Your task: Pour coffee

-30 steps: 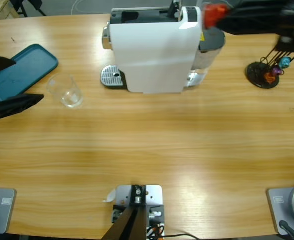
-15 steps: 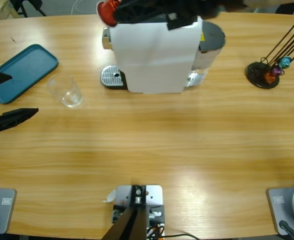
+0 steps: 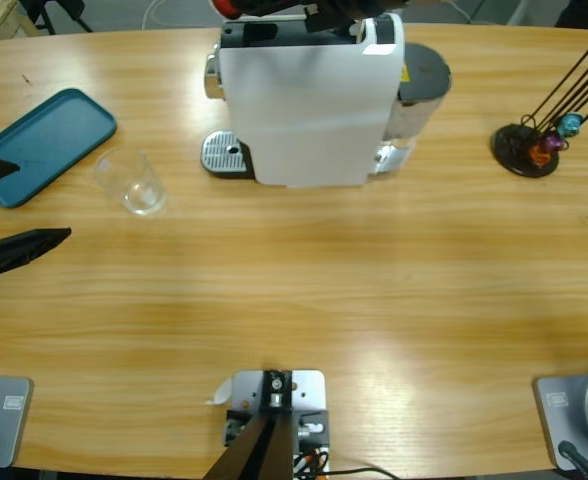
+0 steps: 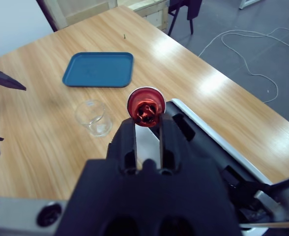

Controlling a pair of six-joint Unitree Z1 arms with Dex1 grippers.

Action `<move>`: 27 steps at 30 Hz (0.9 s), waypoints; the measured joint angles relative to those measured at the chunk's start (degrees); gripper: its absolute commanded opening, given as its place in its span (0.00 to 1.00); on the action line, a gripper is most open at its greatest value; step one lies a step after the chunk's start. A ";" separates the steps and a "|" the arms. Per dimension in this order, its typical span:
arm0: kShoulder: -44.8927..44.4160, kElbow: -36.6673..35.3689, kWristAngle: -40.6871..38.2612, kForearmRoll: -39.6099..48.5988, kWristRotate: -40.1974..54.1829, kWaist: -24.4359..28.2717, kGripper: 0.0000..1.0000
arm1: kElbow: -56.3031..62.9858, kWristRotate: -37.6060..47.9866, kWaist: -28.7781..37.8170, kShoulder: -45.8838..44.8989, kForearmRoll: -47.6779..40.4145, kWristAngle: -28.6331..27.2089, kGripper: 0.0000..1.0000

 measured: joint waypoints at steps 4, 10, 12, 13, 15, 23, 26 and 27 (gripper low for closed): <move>-0.30 0.03 0.00 0.00 0.00 0.00 1.00 | 0.00 0.02 0.00 0.54 0.00 -0.59 0.09; -0.32 0.17 0.07 0.00 0.00 0.00 1.00 | 0.00 0.49 0.00 1.82 -0.36 -0.72 0.09; -0.36 0.18 0.64 0.00 -0.09 0.00 1.00 | 0.00 0.63 0.00 2.27 -0.62 -0.84 0.09; -0.41 0.18 1.04 0.00 -0.23 0.00 1.00 | 0.00 0.67 0.00 2.54 -0.70 -0.94 0.09; -0.52 0.19 1.54 0.00 -0.49 0.00 1.00 | 0.00 0.75 -0.01 2.87 -0.79 -1.01 0.09; -0.54 0.60 1.71 0.00 -0.69 0.00 1.00 | 0.04 1.18 -0.47 2.95 -0.80 -1.47 0.09; -0.54 0.62 1.71 0.00 -0.71 0.00 1.00 | 0.05 1.18 -0.57 2.95 -0.80 -1.47 0.09; -0.54 0.63 1.71 0.00 -0.71 0.00 1.00 | 0.08 1.18 -0.58 2.95 -0.80 -1.47 0.09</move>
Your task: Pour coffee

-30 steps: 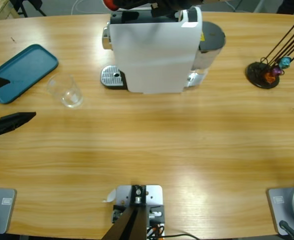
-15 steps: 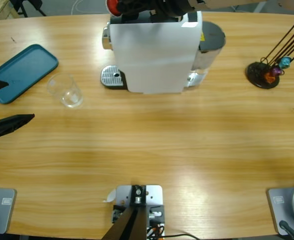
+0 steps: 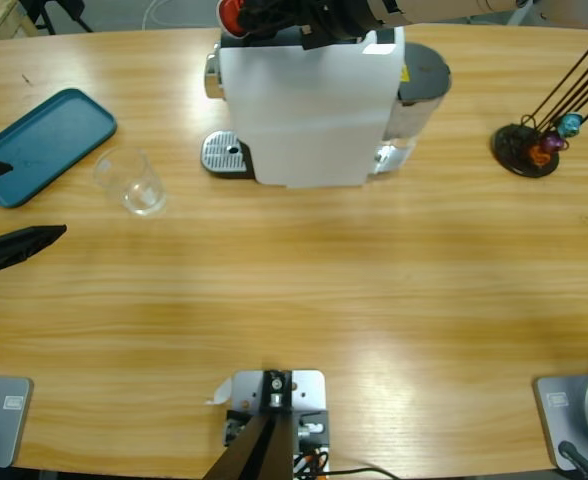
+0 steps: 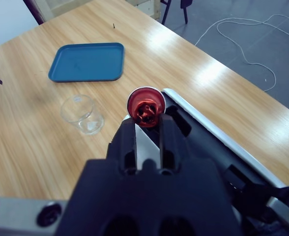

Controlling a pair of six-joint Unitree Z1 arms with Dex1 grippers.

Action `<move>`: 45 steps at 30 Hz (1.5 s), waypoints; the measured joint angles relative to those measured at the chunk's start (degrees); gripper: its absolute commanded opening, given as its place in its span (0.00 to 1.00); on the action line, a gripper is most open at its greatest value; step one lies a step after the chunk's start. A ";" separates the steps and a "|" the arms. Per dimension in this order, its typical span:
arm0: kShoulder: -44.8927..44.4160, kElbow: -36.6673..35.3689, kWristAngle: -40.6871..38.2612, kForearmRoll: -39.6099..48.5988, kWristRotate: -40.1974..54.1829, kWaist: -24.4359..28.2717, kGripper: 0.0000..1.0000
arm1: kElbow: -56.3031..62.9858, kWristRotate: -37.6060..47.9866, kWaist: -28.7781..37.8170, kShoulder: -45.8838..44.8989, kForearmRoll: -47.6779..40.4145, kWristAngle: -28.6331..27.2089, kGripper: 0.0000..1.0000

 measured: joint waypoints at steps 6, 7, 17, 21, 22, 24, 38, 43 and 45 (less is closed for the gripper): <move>0.00 0.20 0.00 0.00 0.00 0.00 1.00 | 0.87 0.00 -0.11 0.01 0.00 -0.30 0.09; 0.00 0.22 0.00 0.00 -0.01 0.00 1.00 | 0.93 0.00 -0.11 0.01 0.00 -0.44 0.09; 0.00 0.46 0.00 0.00 -0.06 0.00 1.00 | 0.97 0.01 -0.11 0.35 0.00 -0.91 0.09; 0.00 0.61 0.00 -0.01 -0.12 0.00 1.00 | 0.97 0.01 -0.11 0.95 0.00 -1.01 0.09; 0.00 0.62 0.00 -0.01 -0.12 0.00 1.00 | 0.97 0.02 -0.11 1.07 0.00 -1.02 0.11; 0.00 0.62 0.00 -0.01 -0.12 0.00 1.00 | 0.96 0.12 -0.11 1.23 0.00 -1.02 0.38; 0.00 0.63 0.00 -0.45 -0.76 0.00 1.00 | 0.97 1.13 -0.48 0.67 0.04 -3.92 0.66; 0.07 0.63 0.00 -1.10 -0.89 0.00 1.00 | 0.37 1.12 0.22 -2.06 1.13 -5.08 0.03; 0.07 0.63 0.00 -1.35 -0.89 0.00 1.00 | 0.07 1.11 0.91 -2.99 1.60 -5.24 0.00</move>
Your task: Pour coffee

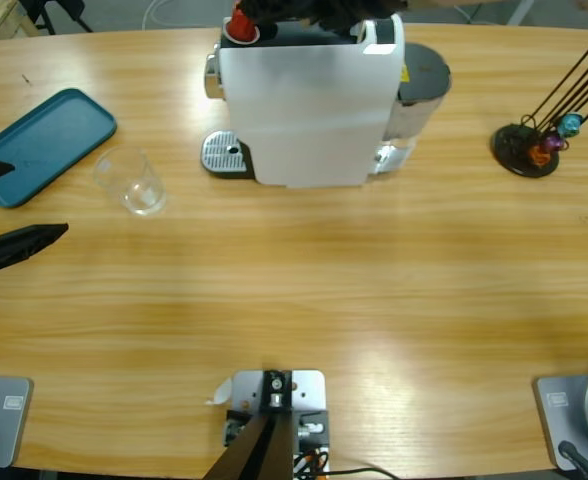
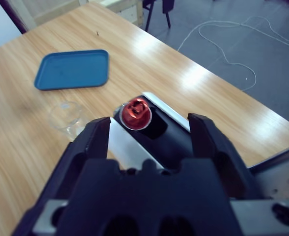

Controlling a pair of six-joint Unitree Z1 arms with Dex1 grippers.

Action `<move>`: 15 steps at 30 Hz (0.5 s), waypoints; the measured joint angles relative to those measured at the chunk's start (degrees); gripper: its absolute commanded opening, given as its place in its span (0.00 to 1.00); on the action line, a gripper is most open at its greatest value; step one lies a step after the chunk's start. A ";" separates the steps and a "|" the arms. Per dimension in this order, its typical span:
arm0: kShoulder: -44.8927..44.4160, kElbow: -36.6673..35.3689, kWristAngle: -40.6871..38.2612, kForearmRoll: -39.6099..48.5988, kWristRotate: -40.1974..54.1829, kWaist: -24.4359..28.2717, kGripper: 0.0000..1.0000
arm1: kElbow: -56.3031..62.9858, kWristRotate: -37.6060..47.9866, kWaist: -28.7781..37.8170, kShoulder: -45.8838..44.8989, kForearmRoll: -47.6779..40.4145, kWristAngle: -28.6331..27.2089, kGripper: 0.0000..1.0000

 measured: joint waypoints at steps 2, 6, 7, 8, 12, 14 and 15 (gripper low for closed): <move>0.00 0.00 0.00 -0.12 0.00 0.00 1.00 | -0.60 -0.07 0.76 -0.36 0.28 0.07 0.00; 0.00 0.00 0.00 -0.12 0.00 0.00 1.00 | -3.15 -0.16 1.97 -0.36 1.44 -0.75 0.00; 0.00 0.00 0.00 -0.12 0.00 0.00 1.00 | -3.64 -0.16 2.04 -0.36 1.72 -1.05 0.00; 0.00 0.01 0.00 -0.12 0.00 0.00 1.00 | -4.37 -0.01 2.06 -0.34 2.05 -1.21 0.00; -0.02 0.42 0.00 -0.12 0.00 0.00 1.00 | -8.62 0.71 2.09 0.89 4.80 -1.23 0.00; -0.05 0.74 0.00 -0.12 0.00 0.00 1.00 | -10.59 0.96 2.09 2.23 6.23 -1.10 0.00; -0.07 0.90 0.00 -0.12 0.00 0.00 1.00 | -11.21 1.08 2.10 2.90 6.67 -0.95 0.00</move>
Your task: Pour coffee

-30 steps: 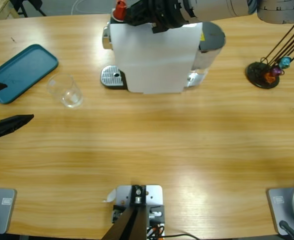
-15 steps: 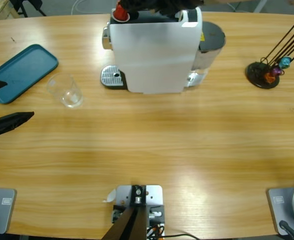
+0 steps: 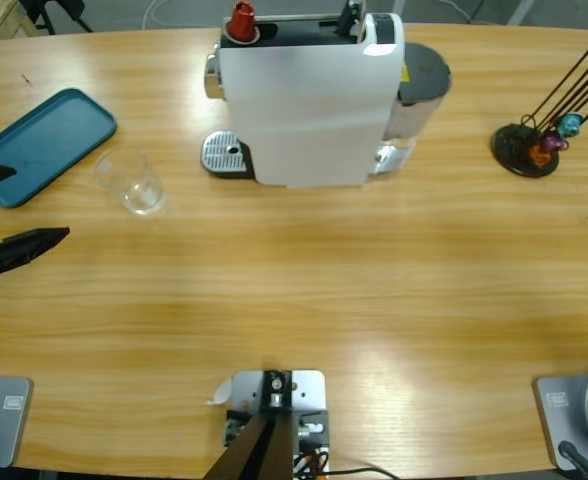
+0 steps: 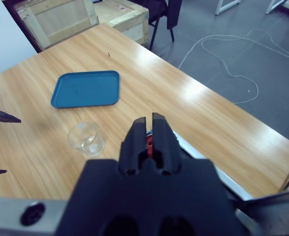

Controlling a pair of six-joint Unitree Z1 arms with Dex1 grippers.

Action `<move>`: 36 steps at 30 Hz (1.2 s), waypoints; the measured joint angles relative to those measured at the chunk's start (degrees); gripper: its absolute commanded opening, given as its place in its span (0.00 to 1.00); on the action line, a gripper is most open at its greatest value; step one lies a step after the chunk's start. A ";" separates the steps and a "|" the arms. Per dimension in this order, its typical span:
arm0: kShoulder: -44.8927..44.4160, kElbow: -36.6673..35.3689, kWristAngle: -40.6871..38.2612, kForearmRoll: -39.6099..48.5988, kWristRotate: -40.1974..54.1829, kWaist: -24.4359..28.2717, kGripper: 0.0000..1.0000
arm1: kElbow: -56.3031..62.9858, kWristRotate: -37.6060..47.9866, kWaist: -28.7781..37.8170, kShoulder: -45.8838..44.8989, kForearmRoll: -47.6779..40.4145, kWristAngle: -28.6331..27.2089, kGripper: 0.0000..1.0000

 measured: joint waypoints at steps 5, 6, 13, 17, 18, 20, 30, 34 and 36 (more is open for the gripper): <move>0.00 0.66 0.00 0.00 0.00 0.00 1.00 | -1.35 0.58 0.00 2.37 2.38 0.71 0.00; 0.00 0.70 0.00 0.00 0.00 0.00 1.00 | -1.35 0.59 0.00 2.64 2.53 0.92 0.00; 0.00 0.79 0.00 0.00 0.00 0.00 1.00 | -1.39 1.07 0.00 3.49 2.72 1.89 0.00; 0.00 0.80 0.00 0.00 -0.12 0.00 1.00 | -1.61 1.65 0.00 3.92 2.72 2.29 0.00; 0.00 0.81 0.00 0.00 -0.17 0.00 1.00 | -1.71 1.66 0.00 4.04 2.77 2.29 0.00; 0.00 0.83 0.00 0.00 -0.25 0.00 1.00 | -1.89 1.71 0.01 4.33 3.05 2.28 0.00; 0.00 0.86 0.01 -0.01 -0.48 0.00 1.00 | -2.07 1.98 0.01 5.48 4.33 1.70 0.00; 0.00 1.01 0.01 -0.09 -0.48 0.00 1.00 | -2.07 1.98 0.01 5.48 4.35 0.86 0.00; 0.00 1.15 0.01 -0.25 -0.48 0.00 1.00 | -2.07 1.98 0.01 5.48 4.35 0.31 0.00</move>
